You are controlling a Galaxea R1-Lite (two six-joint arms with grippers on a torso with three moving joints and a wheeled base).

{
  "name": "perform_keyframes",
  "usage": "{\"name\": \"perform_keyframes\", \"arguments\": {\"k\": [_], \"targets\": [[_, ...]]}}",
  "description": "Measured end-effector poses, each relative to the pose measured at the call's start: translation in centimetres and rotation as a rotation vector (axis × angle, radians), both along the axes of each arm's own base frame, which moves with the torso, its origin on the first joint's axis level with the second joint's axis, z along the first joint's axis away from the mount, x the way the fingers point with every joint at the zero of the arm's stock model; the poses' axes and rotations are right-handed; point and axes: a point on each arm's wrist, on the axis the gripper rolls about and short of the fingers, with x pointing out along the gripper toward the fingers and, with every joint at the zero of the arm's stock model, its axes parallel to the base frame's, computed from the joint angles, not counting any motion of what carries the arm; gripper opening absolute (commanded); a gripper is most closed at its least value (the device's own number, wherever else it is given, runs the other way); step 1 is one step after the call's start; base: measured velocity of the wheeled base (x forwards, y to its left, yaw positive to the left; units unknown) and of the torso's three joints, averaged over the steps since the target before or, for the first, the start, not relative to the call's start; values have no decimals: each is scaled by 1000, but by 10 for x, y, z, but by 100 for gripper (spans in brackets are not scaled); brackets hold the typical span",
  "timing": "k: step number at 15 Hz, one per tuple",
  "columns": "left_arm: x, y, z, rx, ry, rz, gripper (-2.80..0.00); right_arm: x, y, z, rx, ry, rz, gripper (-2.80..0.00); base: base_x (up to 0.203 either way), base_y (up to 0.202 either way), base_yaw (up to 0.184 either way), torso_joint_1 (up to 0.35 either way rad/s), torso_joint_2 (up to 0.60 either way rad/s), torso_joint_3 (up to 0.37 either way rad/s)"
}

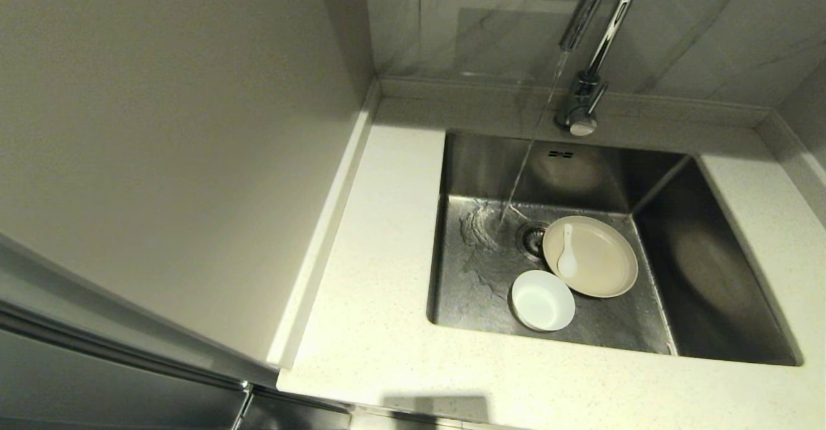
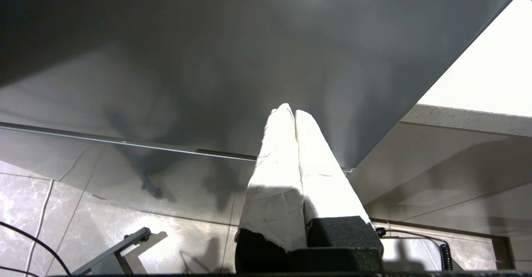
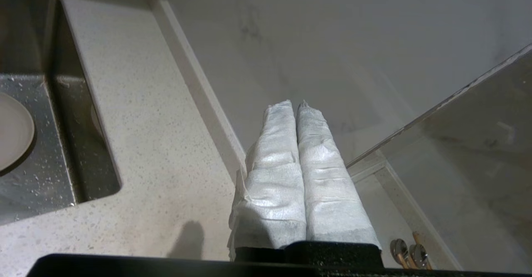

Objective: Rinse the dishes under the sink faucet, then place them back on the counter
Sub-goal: Wait for the water to rinse the bowl

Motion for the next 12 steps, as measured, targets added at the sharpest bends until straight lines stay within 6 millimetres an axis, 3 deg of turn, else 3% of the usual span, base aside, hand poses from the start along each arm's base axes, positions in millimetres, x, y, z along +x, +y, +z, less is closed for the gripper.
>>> {"name": "perform_keyframes", "arguments": {"k": [12], "targets": [[0,0,0,0,0,0,-280,15,-3,-29,-23,-49,-36,-280,0,0,0,0,0,0]]}}
